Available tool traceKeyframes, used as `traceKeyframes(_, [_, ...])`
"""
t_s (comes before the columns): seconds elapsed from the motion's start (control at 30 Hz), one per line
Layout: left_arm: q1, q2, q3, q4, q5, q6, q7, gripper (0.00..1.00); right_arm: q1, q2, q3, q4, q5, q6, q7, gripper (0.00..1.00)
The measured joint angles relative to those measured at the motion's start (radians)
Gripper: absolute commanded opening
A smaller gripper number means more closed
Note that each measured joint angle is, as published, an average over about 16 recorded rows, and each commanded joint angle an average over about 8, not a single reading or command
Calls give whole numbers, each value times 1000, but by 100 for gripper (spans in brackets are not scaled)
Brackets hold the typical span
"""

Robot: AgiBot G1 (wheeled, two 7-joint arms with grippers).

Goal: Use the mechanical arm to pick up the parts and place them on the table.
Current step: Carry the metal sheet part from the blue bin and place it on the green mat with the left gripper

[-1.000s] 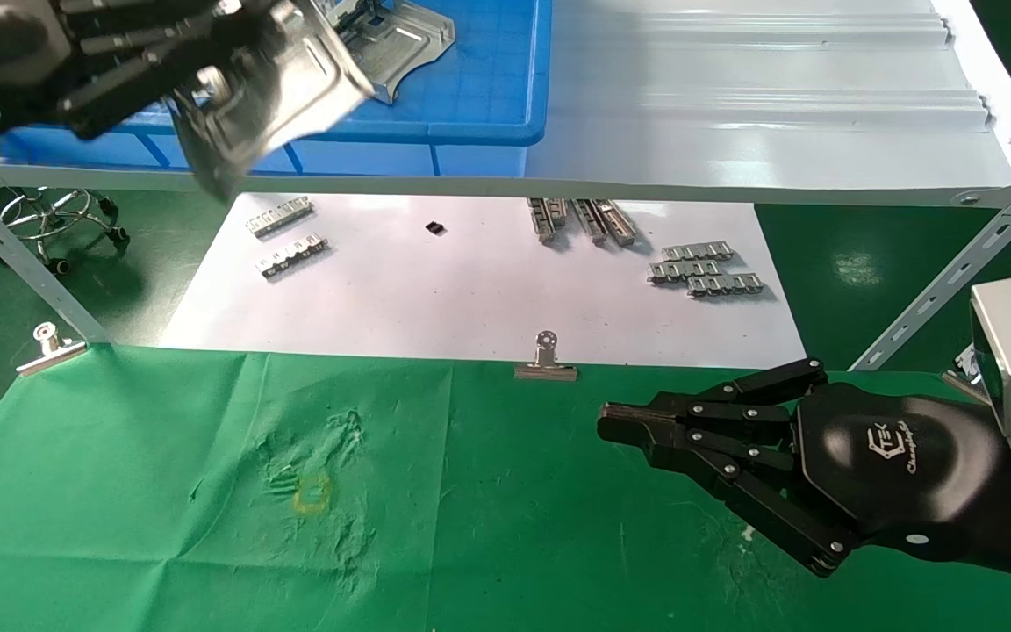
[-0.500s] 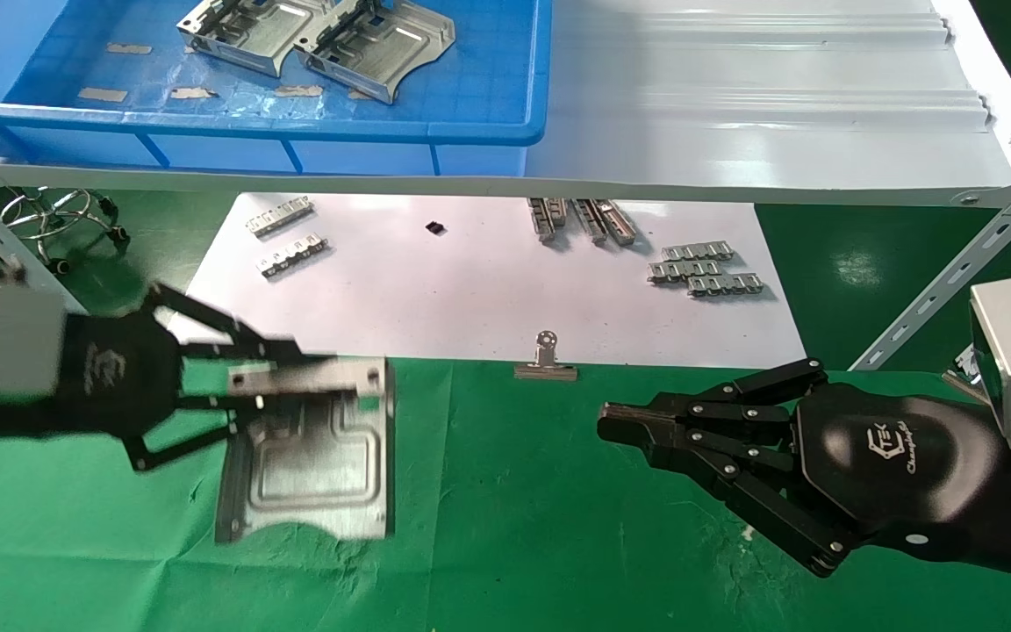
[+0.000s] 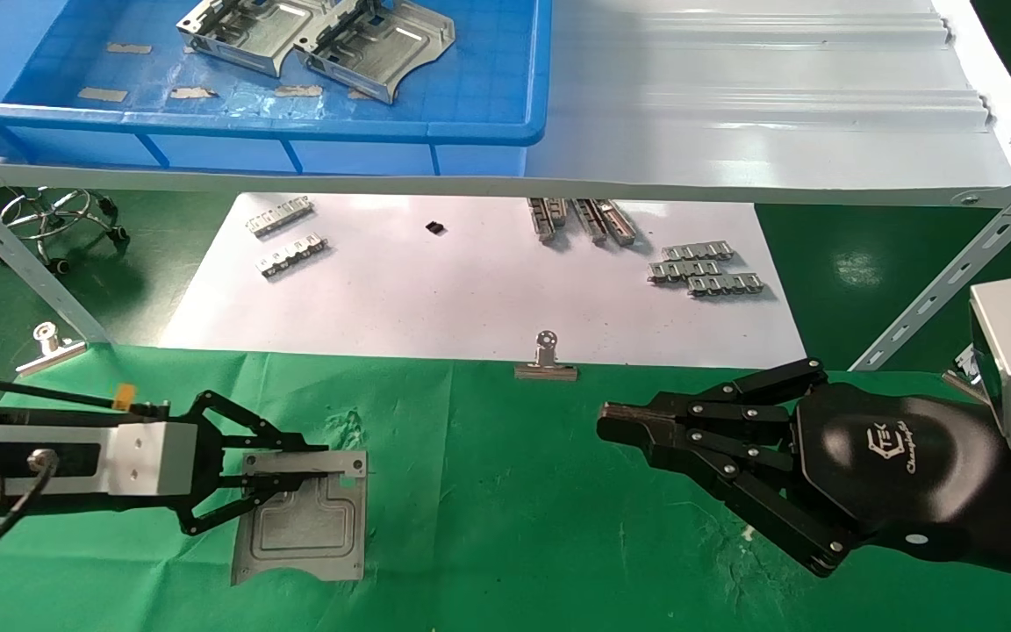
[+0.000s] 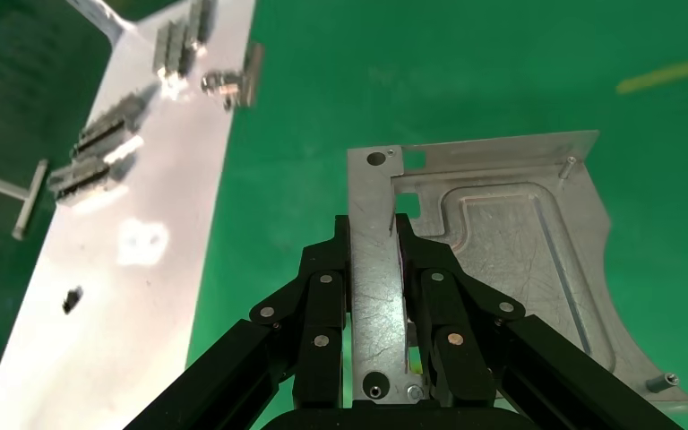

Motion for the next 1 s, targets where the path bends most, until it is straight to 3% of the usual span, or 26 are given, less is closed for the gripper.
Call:
traceKeyframes(0.3, [28, 25, 9, 15, 38, -77, 58, 2, 0, 0, 0, 0, 0, 0, 0, 0])
traceKeyframes(0.37, [33, 28, 9, 18, 42, -89, 67, 16, 0, 0, 0, 0, 0, 0, 0, 0])
traceKeyframes(0.57, [42, 37, 10, 24, 54, -118, 93, 86, 0, 0, 0, 0, 0, 0, 0, 0])
traceKeyframes(0.63, [44, 39, 11, 26, 57, -125, 101, 98, 0, 0, 0, 0, 0, 0, 0, 0])
traceKeyframes(1.0, [39, 34, 2, 33, 41, -117, 92, 100, 0, 0, 0, 0, 0, 0, 0, 0])
